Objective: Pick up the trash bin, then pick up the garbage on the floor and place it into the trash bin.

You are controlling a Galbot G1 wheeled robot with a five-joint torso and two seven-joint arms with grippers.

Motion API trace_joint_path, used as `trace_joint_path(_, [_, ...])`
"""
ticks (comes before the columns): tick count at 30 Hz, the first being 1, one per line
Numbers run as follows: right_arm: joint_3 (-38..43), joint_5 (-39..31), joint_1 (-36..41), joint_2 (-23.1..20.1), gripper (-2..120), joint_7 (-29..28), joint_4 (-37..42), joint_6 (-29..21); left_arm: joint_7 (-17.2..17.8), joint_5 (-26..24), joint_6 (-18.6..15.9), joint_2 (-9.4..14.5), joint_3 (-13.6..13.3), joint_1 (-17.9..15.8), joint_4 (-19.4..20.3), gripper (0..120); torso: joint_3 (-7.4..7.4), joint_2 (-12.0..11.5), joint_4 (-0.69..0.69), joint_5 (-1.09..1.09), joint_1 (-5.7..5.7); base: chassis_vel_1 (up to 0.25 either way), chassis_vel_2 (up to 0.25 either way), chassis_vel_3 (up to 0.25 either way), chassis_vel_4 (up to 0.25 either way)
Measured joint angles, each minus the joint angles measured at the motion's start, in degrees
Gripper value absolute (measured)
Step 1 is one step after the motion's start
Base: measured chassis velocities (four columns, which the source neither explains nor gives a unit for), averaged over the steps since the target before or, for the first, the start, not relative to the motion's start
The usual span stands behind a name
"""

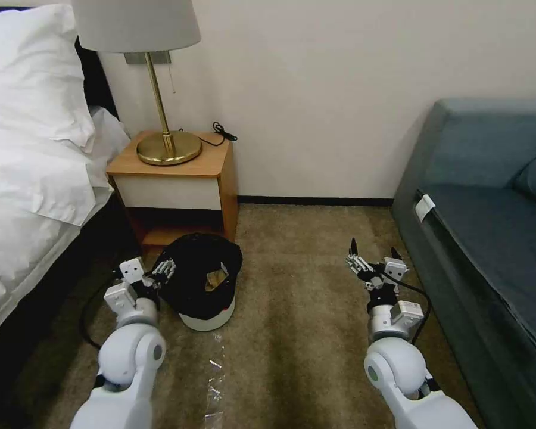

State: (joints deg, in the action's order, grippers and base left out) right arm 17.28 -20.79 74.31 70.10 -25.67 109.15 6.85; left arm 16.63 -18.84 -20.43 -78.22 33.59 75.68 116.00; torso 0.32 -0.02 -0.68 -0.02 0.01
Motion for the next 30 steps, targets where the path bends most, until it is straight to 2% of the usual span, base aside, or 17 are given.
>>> trace_joint_path(1, [0.85,0.25,0.34,0.24,100,0.74,-0.13,-0.12,-5.81,2.82,3.39,1.31,1.36,0.41,-0.68,100,0.00,0.00,-0.01,0.01,0.00,0.000,0.000,0.000,0.000])
trace_joint_path(2, [0.85,0.25,0.34,0.24,100,0.74,-0.13,-0.12,-5.81,2.82,3.39,1.31,1.36,0.41,-0.68,100,0.00,0.00,-0.01,0.01,0.00,0.000,0.000,0.000,0.000])
trace_joint_path(3, [1.74,0.50,0.49,0.35,100,2.04,-0.32,-0.70,-11.63,4.64,6.01,2.80,2.77,0.76,-1.54,100,0.00,0.00,-0.02,0.00,0.00,0.000,0.000,0.000,0.000])
trace_joint_path(4, [1.74,0.50,0.49,0.35,100,2.04,-0.32,-0.70,-11.63,4.64,6.01,2.80,2.77,0.76,-1.54,100,0.00,0.00,-0.02,0.00,0.00,0.000,0.000,0.000,0.000])
trace_joint_path(7, [3.47,3.04,-0.74,1.23,100,3.90,-1.92,-1.69,-23.15,5.03,9.10,6.02,5.95,2.05,-1.85,100,0.00,0.00,0.00,0.00,0.00,0.000,0.000,0.000,0.000])
trace_joint_path(8, [3.47,3.04,-0.74,1.23,100,3.90,-1.92,-1.69,-23.15,5.03,9.10,6.02,5.95,2.05,-1.85,100,0.00,0.00,0.00,0.00,0.00,0.000,0.000,0.000,0.000])
trace_joint_path(9, [4.32,4.04,-1.25,1.53,100,4.41,-2.78,-1.71,-25.04,5.36,10.14,6.20,6.38,2.04,-1.77,100,0.00,0.00,0.01,0.01,0.00,0.000,0.000,0.000,0.000])
trace_joint_path(10, [4.32,4.04,-1.25,1.53,100,4.41,-2.78,-1.71,-25.04,5.36,10.14,6.20,6.38,2.04,-1.77,100,0.00,0.00,0.01,0.01,0.00,0.000,0.000,0.000,0.000])
trace_joint_path(12, [5.58,4.38,-1.60,1.67,100,5.33,-3.81,-1.40,-24.73,4.49,12.58,6.08,6.05,1.03,-2.30,99,0.00,0.00,-0.02,0.00,0.00,0.000,0.000,0.000,0.000])
trace_joint_path(13, [6.51,4.73,-1.36,1.57,100,6.92,-4.21,-0.43,-23.45,3.30,14.25,5.86,5.40,0.40,-2.88,98,0.01,0.00,-0.02,0.00,0.00,0.000,0.000,0.000,0.000])
trace_joint_path(14, [6.51,4.73,-1.36,1.57,100,6.92,-4.21,-0.43,-23.45,3.30,14.25,5.86,5.40,0.40,-2.88,98,0.01,0.00,-0.02,0.00,0.00,0.000,0.000,0.000,0.000])
trace_joint_path(16, [7.83,6.84,-0.76,1.38,100,9.20,-5.06,1.86,-21.06,1.49,16.24,5.25,4.44,-0.67,-3.54,98,0.00,0.00,-0.02,0.00,0.00,0.000,0.000,0.000,0.000])
trace_joint_path(19, [8.67,8.31,-0.33,1.28,100,10.38,-5.87,3.72,-19.20,-0.42,17.09,4.70,3.68,-1.70,-3.76,98,0.01,0.00,-0.03,0.00,0.00,0.000,0.000,0.000,0.000])
trace_joint_path(30, [9.00,9.79,-1.12,1.77,100,11.01,-8.63,7.99,-19.11,-1.45,18.50,4.48,3.17,-2.17,-3.95,100,0.00,0.00,-0.01,0.01,0.00,0.000,0.000,0.000,0.000])
